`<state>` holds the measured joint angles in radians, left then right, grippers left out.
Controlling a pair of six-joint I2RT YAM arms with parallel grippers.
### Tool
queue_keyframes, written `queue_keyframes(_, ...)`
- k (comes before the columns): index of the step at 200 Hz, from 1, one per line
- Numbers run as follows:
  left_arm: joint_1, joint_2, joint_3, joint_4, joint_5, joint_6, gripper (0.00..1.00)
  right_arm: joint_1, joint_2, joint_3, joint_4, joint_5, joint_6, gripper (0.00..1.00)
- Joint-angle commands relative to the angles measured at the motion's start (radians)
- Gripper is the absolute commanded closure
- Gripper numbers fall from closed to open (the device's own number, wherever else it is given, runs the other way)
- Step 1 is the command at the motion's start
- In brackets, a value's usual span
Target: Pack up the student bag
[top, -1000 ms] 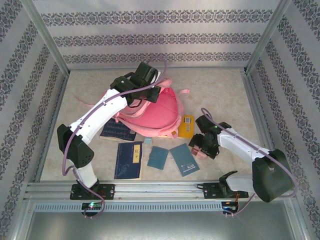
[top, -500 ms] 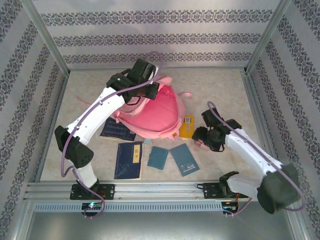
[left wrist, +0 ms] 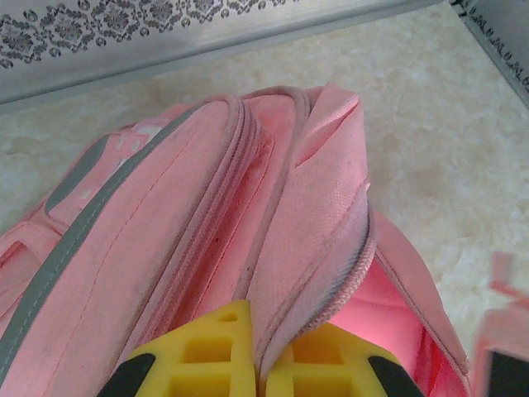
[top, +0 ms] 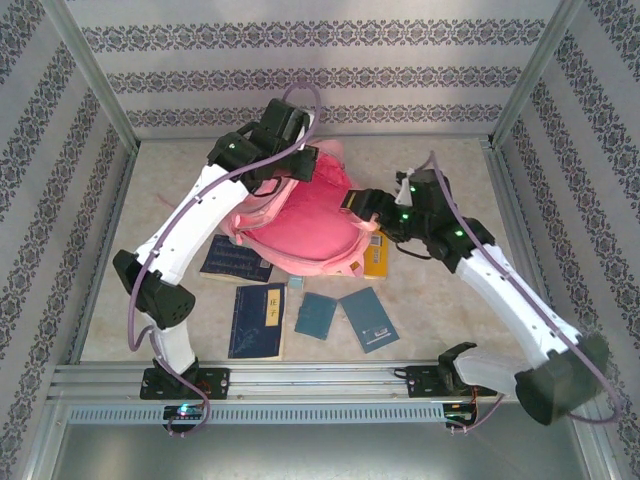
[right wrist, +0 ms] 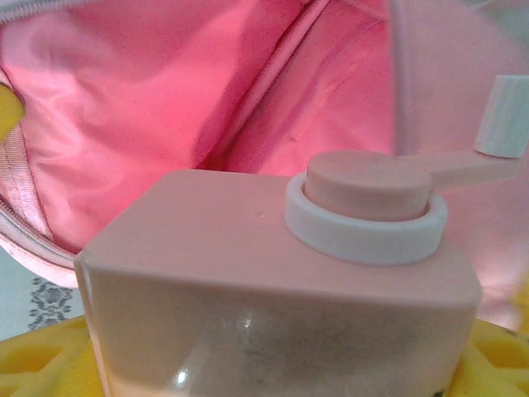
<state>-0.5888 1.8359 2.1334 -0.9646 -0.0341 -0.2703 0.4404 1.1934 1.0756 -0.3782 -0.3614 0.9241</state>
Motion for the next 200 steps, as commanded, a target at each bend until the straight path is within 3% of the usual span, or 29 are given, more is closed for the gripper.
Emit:
queue_keyframes(1,0.006,0.007,0.098,0.073,0.022,-0.062,1.00,0.041,0.085,0.063,0.177,0.002,0.090,0.58)
queue_keyframes(40,0.009,0.031,0.143,0.094,0.069,-0.114,1.00,0.064,0.312,0.170,0.231,0.126,0.138,0.53)
queue_keyframes(83,0.020,0.038,0.153,0.110,0.088,-0.135,1.00,0.082,0.612,0.388,0.323,0.154,0.239,0.47)
queue_keyframes(95,0.029,0.039,0.158,0.113,0.092,-0.142,1.00,0.093,0.681,0.444,0.329,0.166,0.251,0.36)
queue_keyframes(116,0.041,0.042,0.165,0.119,0.103,-0.153,1.00,0.098,0.753,0.505,0.327,0.175,0.278,0.03)
queue_keyframes(179,0.076,0.047,0.169,0.128,0.127,-0.164,1.00,0.092,0.733,0.499,0.383,0.121,0.217,0.02)
queue_keyframes(200,0.084,0.050,0.168,0.128,0.128,-0.169,1.00,0.093,0.696,0.509,0.357,0.104,0.108,0.02)
